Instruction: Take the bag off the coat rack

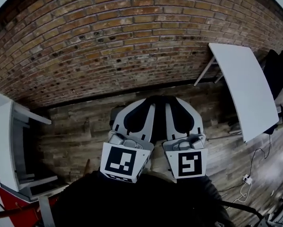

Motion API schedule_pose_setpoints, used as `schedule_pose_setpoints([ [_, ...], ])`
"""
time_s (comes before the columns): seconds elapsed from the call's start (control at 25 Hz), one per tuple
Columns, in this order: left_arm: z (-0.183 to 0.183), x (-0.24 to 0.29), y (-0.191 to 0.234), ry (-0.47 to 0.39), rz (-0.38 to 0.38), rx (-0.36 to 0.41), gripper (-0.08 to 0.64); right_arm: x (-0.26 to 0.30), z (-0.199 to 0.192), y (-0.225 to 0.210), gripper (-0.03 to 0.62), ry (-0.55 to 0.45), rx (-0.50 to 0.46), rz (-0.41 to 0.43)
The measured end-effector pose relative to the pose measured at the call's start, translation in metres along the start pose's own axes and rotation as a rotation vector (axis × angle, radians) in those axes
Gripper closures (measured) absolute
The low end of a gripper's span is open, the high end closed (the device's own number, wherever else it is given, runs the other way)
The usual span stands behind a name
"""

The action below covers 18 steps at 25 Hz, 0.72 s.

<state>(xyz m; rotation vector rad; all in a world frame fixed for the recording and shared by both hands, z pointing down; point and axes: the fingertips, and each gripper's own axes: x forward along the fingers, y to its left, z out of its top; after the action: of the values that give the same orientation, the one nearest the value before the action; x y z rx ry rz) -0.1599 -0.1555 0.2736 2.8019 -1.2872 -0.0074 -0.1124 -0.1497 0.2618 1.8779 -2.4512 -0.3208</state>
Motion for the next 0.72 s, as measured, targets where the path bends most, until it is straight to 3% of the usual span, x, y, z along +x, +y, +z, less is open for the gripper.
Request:
schedule_pose_setpoints([
  [0.4, 0.007, 0.119, -0.019, 0.02, -0.198, -0.016, 0.532, 0.041, -0.019, -0.103, 0.552, 0.054, -0.033, -0.178],
  [0.56, 0.014, 0.158, -0.031, 0.011, -0.259, -0.071, 0.532, 0.052, -0.025, -0.138, 0.552, 0.074, -0.041, -0.241],
  [0.72, 0.021, 0.194, -0.041, -0.004, -0.318, -0.077, 0.532, 0.061, -0.029, -0.172, 0.552, 0.097, -0.047, -0.294],
])
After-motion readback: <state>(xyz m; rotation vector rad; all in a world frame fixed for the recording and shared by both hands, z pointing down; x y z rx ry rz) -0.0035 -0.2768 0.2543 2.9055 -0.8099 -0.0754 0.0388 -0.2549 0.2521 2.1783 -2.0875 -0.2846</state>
